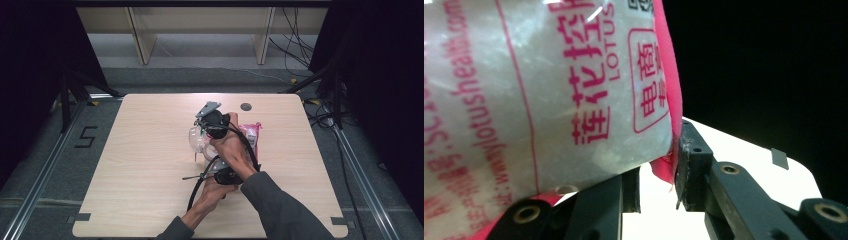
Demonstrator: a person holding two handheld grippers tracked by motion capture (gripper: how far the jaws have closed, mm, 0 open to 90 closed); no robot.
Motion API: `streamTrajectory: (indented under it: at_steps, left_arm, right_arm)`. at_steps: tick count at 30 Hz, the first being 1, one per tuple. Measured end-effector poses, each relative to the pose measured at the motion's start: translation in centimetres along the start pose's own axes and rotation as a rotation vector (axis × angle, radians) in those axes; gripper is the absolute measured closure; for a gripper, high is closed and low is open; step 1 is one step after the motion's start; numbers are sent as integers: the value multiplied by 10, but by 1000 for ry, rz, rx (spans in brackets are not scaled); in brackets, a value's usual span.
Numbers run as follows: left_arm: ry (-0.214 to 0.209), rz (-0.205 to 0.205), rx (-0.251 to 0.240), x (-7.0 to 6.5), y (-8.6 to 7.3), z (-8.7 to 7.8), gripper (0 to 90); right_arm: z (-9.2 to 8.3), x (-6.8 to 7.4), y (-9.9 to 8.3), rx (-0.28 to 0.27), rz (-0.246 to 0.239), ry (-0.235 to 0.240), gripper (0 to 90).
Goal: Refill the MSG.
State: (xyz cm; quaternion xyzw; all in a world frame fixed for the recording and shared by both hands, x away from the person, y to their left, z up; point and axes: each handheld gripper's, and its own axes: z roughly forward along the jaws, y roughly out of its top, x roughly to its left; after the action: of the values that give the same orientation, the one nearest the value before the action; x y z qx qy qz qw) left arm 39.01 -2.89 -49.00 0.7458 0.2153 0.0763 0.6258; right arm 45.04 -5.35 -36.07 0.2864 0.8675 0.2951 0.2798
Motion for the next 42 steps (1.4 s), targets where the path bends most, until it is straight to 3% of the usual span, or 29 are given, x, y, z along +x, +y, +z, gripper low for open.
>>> streamTrajectory:
  at_steps: [9, 12, 17, 33, 34, 42]
  left_arm:
    - [-3, -3, -2, 1, 0, -1, 747]
    - [-1, 1, 2, 1, 0, -2, 747]
    - [-3, 2, 2, 1, 0, -2, 747]
    - [-3, 0, -1, 0, 1, -1, 748]
    - [-4, -1, -1, -1, 1, -1, 748]
    - [-3, 3, 0, -1, 1, -1, 748]
  right_arm:
    - [1, 0, 1, -3, -12, 9, 900]
    - [0, 2, 1, 2, 9, 13, 900]
    - [0, 2, 1, -4, -18, 2, 900]
    - [-2, 1, 0, -15, 24, 12, 900]
    - [-2, 0, 0, -16, 6, 6, 900]
    - [-3, 0, 0, -13, 4, 9, 900]
